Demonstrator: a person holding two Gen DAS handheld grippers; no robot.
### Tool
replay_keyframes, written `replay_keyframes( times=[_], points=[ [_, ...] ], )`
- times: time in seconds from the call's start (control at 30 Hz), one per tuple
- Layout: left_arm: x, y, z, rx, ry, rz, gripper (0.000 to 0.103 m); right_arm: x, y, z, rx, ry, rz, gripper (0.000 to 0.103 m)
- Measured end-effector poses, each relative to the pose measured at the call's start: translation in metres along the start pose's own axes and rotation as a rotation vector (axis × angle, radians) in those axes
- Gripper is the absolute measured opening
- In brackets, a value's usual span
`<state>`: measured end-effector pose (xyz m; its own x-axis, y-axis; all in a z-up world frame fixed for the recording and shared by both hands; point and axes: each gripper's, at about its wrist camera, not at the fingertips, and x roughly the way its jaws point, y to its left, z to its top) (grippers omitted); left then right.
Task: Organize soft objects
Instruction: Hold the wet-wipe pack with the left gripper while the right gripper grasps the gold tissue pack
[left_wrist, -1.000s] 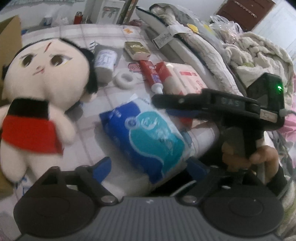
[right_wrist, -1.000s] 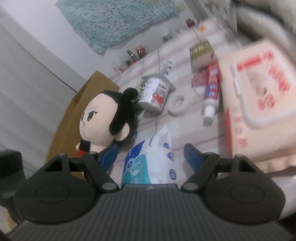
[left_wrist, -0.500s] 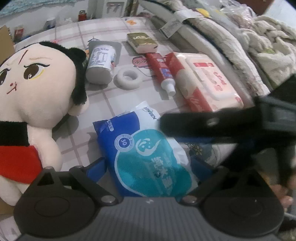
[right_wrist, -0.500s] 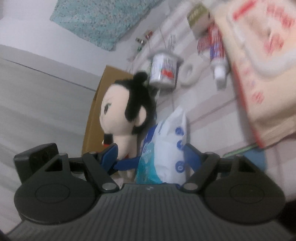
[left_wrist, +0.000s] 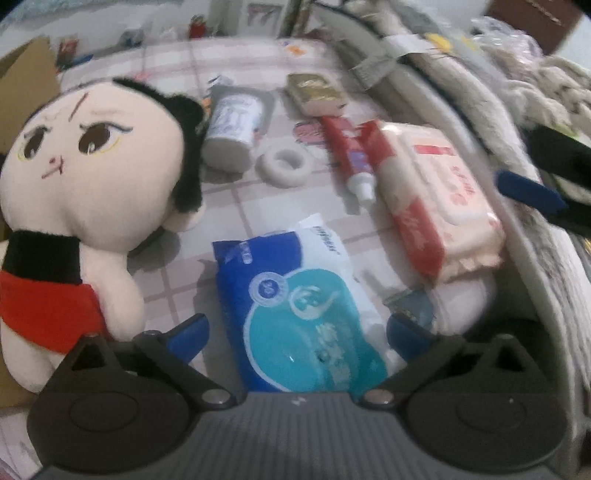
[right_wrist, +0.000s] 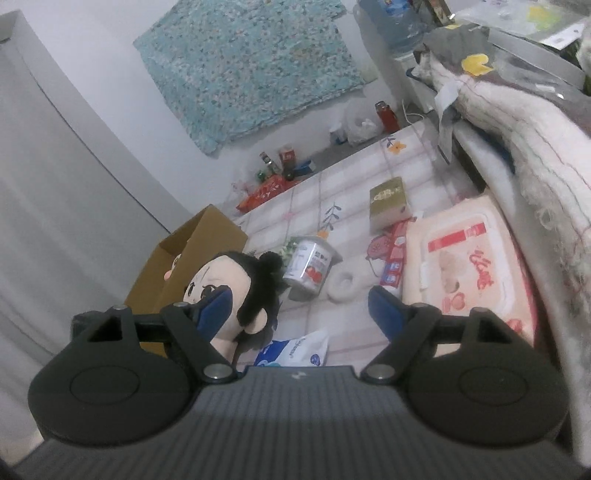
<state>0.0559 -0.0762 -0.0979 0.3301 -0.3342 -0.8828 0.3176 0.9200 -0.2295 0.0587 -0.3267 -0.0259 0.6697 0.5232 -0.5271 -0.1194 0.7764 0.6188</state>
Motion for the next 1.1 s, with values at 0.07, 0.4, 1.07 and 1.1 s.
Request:
replay_keyframes(
  times=[0.07,0.4,1.07,1.1],
  points=[
    [0.01,0.002,0.007,-0.035,0.02,-0.005,0.103,0.003,-0.001,-0.003,0.014,0.01,-0.002,0.081],
    [0.026,-0.004,0.019,-0.115,0.032,0.03,0.103,0.001,0.001,-0.016,0.018,0.016,-0.018,0.083],
    [0.009,0.011,-0.018,-0.059,-0.014,0.119,0.086,0.076,0.028,0.064,-0.268,0.114,-0.135,0.086],
    [0.007,0.015,-0.021,-0.066,-0.015,0.114,0.086,0.098,0.027,0.075,-0.297,0.15,-0.16,0.086]
  ],
)
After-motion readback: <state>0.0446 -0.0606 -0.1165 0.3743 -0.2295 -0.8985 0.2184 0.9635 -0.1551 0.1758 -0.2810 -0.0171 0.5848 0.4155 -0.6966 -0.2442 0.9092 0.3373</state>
